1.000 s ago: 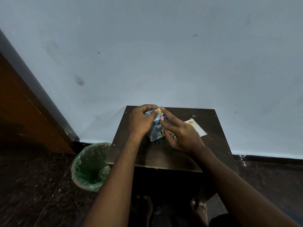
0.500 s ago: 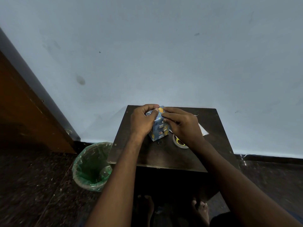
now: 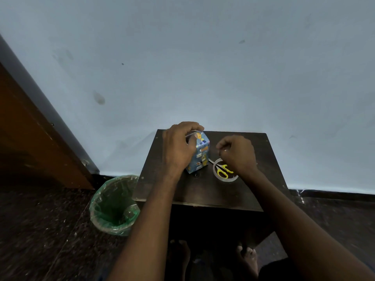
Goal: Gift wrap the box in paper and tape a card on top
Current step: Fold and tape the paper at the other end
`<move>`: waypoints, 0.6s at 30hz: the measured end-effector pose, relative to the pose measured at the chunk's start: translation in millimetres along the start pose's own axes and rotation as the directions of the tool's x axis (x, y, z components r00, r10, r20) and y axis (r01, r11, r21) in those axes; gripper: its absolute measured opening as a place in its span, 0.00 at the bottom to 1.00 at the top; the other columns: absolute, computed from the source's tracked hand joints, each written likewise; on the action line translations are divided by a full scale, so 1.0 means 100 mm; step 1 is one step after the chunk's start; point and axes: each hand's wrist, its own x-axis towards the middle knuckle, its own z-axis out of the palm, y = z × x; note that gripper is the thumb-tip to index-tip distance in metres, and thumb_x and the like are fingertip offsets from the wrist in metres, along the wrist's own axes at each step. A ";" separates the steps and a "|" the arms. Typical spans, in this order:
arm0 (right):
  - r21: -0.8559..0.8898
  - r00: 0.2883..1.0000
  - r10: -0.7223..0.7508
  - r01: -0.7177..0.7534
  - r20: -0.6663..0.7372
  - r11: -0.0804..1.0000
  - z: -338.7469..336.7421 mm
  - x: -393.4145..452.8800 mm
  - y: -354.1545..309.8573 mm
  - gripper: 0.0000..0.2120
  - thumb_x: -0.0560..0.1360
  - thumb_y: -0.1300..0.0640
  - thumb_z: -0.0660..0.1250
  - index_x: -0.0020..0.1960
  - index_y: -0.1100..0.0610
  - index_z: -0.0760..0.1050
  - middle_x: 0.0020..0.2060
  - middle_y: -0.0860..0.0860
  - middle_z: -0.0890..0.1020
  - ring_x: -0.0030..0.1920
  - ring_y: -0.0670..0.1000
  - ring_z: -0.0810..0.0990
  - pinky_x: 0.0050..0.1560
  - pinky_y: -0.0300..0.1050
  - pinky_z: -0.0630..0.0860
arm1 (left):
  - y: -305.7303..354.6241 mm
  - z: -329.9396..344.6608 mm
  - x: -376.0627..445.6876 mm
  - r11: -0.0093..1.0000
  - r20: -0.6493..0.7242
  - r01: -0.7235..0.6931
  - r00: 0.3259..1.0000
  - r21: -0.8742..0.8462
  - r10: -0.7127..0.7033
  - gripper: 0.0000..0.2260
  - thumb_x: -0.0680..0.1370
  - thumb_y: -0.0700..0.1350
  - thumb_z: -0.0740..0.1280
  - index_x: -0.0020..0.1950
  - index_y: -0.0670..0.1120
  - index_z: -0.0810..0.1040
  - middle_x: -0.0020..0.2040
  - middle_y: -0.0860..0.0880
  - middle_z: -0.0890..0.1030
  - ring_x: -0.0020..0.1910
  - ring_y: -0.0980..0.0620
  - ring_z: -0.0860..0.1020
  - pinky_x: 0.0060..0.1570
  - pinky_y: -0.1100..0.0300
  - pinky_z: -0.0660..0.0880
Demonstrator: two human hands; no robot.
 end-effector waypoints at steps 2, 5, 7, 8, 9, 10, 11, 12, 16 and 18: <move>-0.126 0.977 0.093 -0.070 0.190 0.990 0.02 -0.05 0.03 0.08 0.71 0.62 0.70 0.36 0.52 0.84 0.35 0.44 0.85 0.42 0.49 0.85 0.43 0.47 0.82 | 0.05 0.02 0.03 0.985 0.052 -0.160 0.986 0.057 0.157 0.19 0.71 0.36 0.63 0.54 0.51 0.88 0.57 0.55 0.87 0.58 0.54 0.83 0.62 0.47 0.79; -0.265 0.959 0.158 -0.092 0.237 0.960 0.07 -0.16 0.03 0.08 0.68 0.51 0.75 0.36 0.54 0.79 0.36 0.48 0.84 0.42 0.53 0.83 0.43 0.49 0.82 | 0.15 0.10 -0.03 0.990 0.177 -0.142 0.974 0.010 0.138 0.23 0.71 0.43 0.57 0.57 0.49 0.87 0.59 0.53 0.86 0.59 0.55 0.82 0.62 0.55 0.79; -0.363 0.953 0.159 -0.057 0.259 0.930 0.12 -0.20 0.03 0.13 0.68 0.46 0.76 0.41 0.54 0.78 0.41 0.51 0.83 0.45 0.55 0.82 0.45 0.49 0.81 | 0.11 0.17 -0.08 0.994 0.181 -0.111 0.978 0.024 0.105 0.23 0.72 0.37 0.58 0.59 0.50 0.86 0.58 0.55 0.85 0.57 0.56 0.82 0.60 0.52 0.81; -0.385 0.951 0.154 -0.041 0.267 0.922 0.15 -0.21 0.04 0.13 0.70 0.46 0.75 0.43 0.55 0.77 0.43 0.52 0.83 0.47 0.56 0.82 0.46 0.49 0.81 | 0.08 0.18 -0.08 0.994 0.163 -0.102 0.982 0.028 0.096 0.23 0.74 0.35 0.59 0.60 0.51 0.86 0.58 0.55 0.85 0.57 0.56 0.82 0.59 0.52 0.81; -0.383 0.950 0.153 -0.039 0.272 0.923 0.17 -0.22 0.03 0.11 0.73 0.48 0.73 0.43 0.55 0.76 0.43 0.52 0.82 0.47 0.57 0.81 0.46 0.49 0.80 | 0.05 0.19 -0.08 0.995 0.140 -0.092 0.986 0.029 0.087 0.21 0.76 0.34 0.60 0.61 0.51 0.85 0.58 0.55 0.85 0.56 0.57 0.82 0.59 0.52 0.81; -0.363 0.950 0.155 -0.048 0.270 0.931 0.19 -0.21 0.04 0.10 0.75 0.51 0.71 0.41 0.56 0.75 0.41 0.53 0.81 0.46 0.57 0.81 0.45 0.49 0.80 | 0.04 0.18 -0.07 0.996 0.121 -0.081 0.990 0.022 0.078 0.19 0.79 0.34 0.62 0.61 0.51 0.85 0.58 0.56 0.85 0.57 0.58 0.82 0.59 0.53 0.81; -0.335 0.948 0.170 -0.073 0.269 0.939 0.19 -0.20 0.05 0.10 0.75 0.53 0.69 0.38 0.56 0.73 0.38 0.53 0.80 0.44 0.57 0.81 0.42 0.47 0.78 | 0.04 0.17 -0.06 0.997 0.111 -0.073 0.991 0.005 0.071 0.17 0.80 0.35 0.63 0.61 0.50 0.85 0.58 0.56 0.85 0.57 0.58 0.82 0.59 0.54 0.81; -0.305 0.945 0.195 -0.111 0.263 0.946 0.18 -0.19 0.06 0.11 0.74 0.55 0.69 0.35 0.55 0.73 0.35 0.52 0.78 0.42 0.57 0.81 0.39 0.44 0.76 | 0.04 0.17 -0.06 0.998 0.107 -0.070 0.992 -0.010 0.070 0.16 0.81 0.36 0.64 0.62 0.50 0.85 0.59 0.56 0.85 0.58 0.59 0.82 0.59 0.55 0.82; -0.078 0.947 0.270 -0.260 0.173 0.962 0.01 -0.06 0.05 0.08 0.69 0.57 0.74 0.34 0.60 0.81 0.31 0.55 0.83 0.38 0.56 0.83 0.31 0.43 0.73 | 0.05 0.16 -0.05 0.995 0.107 -0.082 0.991 -0.051 0.087 0.16 0.80 0.35 0.66 0.59 0.51 0.86 0.56 0.58 0.85 0.54 0.58 0.83 0.54 0.55 0.82; 0.131 0.956 0.262 -0.279 0.131 0.951 -0.08 -0.06 0.00 0.05 0.67 0.58 0.76 0.34 0.57 0.83 0.31 0.52 0.84 0.37 0.55 0.85 0.36 0.49 0.80 | 0.04 0.17 -0.03 0.996 0.111 -0.075 0.991 -0.058 0.081 0.18 0.78 0.34 0.66 0.58 0.52 0.86 0.53 0.59 0.84 0.52 0.56 0.83 0.52 0.54 0.82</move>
